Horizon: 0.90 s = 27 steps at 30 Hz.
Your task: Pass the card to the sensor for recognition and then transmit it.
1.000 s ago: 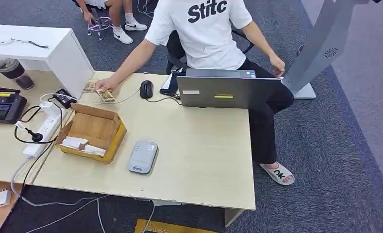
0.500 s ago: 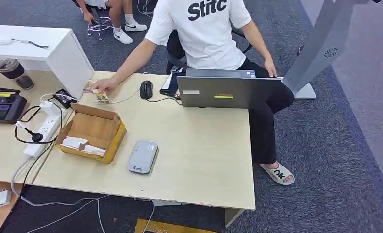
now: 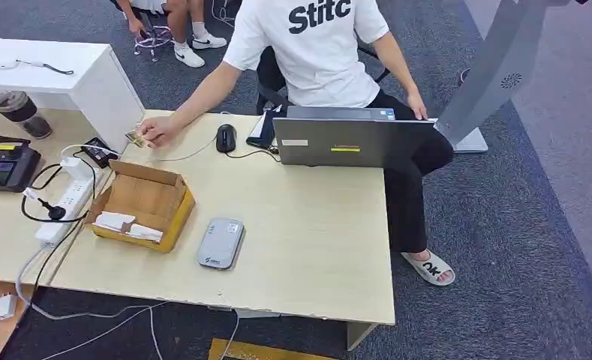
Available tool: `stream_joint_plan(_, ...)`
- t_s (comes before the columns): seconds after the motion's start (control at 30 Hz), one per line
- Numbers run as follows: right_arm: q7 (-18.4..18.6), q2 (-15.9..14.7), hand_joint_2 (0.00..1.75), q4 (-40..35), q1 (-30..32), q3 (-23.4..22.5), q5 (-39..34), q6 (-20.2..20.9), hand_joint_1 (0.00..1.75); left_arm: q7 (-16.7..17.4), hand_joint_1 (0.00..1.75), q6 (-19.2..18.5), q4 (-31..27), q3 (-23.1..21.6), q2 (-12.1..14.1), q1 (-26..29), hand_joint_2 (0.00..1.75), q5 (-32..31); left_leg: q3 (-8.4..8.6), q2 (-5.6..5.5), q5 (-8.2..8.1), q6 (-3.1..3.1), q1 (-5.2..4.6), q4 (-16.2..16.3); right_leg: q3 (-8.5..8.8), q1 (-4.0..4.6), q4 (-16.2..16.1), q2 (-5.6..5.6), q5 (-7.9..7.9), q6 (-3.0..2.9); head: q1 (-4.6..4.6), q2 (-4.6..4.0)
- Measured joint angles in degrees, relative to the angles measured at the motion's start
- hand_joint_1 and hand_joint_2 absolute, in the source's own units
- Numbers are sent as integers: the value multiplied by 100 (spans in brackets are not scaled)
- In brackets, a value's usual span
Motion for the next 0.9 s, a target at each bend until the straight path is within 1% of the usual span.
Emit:
stream_joint_plan(0.2, 0, 0, 175, 0, -2, -28, 57, 0, 0, 9, 0, 33, 0, -175, 92, 5, 175, 37, -1, -1, 0, 0, 0, 0, 0, 0, 0, -1, 0, 0, -2, 0)
stream_joint_plan(0.33, 11, 0, 175, 0, -1, -31, 94, 0, 0, 28, 0, 28, 0, -194, 111, -2, 175, 105, 0, 1, 0, 0, -1, 0, -4, 0, -1, -1, 0, 0, -2, 0)
stream_joint_plan(0.4, 22, 0, 175, 0, -3, -31, 113, 28, 0, 109, 0, 24, 19, -266, 171, -65, 175, 53, -1, -1, 0, 0, 1, 1, -6, 0, -1, -2, 0, 0, -2, 0)
stream_joint_plan(0.47, 33, 0, 175, 0, -9, -33, 186, 31, 0, 274, 0, 24, 115, -399, 312, -230, 175, -118, -1, -8, 2, -2, 1, 1, -3, 0, -1, -8, 0, 0, -2, 0)
stream_joint_plan(0.57, 70, 0, 175, 0, -32, -33, 218, 33, 0, 500, 0, -9, 290, -680, 481, -502, 175, -419, 0, -7, 7, -1, 2, 1, -2, 0, 0, -8, 4, -2, -4, 0)
stream_joint_plan(0.7, 105, -13, 175, 0, -42, -35, 315, 68, 0, 813, 0, -83, 529, -1223, 656, -824, 175, -969, 1, -6, 13, -1, 0, 1, -1, 0, 1, -6, 7, -2, -4, 0)
stream_joint_plan(0.9, 107, -28, 175, 0, -72, -35, 479, 144, 0, 1222, 0, -70, 752, -2176, 649, -1250, 175, -1753, -4, -7, 14, 3, -3, 5, -1, -2, -1, -6, 11, 3, -2, 0)
